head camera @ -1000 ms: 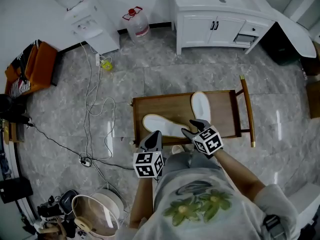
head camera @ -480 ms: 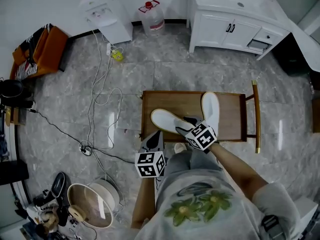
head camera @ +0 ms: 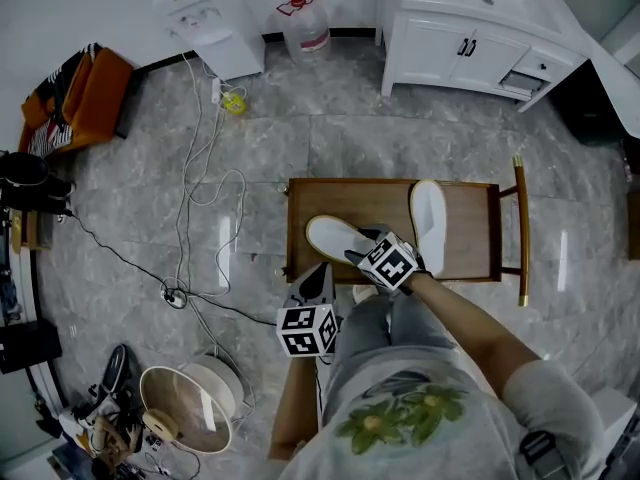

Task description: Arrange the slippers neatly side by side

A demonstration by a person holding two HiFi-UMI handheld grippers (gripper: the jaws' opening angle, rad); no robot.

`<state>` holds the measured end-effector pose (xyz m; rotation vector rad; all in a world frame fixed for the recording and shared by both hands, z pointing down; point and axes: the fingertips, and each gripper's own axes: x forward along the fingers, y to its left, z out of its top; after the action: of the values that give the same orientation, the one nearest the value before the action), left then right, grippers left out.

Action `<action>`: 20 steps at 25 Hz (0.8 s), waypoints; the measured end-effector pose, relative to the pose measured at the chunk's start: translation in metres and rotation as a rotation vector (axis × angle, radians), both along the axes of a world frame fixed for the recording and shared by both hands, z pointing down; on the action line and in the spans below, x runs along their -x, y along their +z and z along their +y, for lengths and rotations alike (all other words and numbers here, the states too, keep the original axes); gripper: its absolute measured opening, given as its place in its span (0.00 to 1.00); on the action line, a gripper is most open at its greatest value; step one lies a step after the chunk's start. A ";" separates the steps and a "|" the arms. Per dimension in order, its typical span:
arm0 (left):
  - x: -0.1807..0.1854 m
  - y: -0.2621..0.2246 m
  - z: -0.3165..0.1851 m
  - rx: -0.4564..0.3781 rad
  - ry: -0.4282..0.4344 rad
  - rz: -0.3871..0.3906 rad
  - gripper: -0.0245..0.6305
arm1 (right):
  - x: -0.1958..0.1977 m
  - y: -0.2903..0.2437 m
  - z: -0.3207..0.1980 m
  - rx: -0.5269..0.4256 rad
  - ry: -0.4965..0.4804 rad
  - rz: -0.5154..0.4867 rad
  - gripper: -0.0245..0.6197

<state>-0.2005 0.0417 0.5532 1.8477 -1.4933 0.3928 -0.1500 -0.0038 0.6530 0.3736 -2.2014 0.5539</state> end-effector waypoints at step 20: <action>0.015 0.027 -0.009 0.058 0.011 0.019 0.06 | 0.020 0.063 0.004 0.013 -0.130 0.160 0.24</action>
<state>-0.2154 0.0323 0.5801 1.8103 -1.4451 0.4177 -0.1698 0.0005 0.7160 0.2566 -2.0506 0.4516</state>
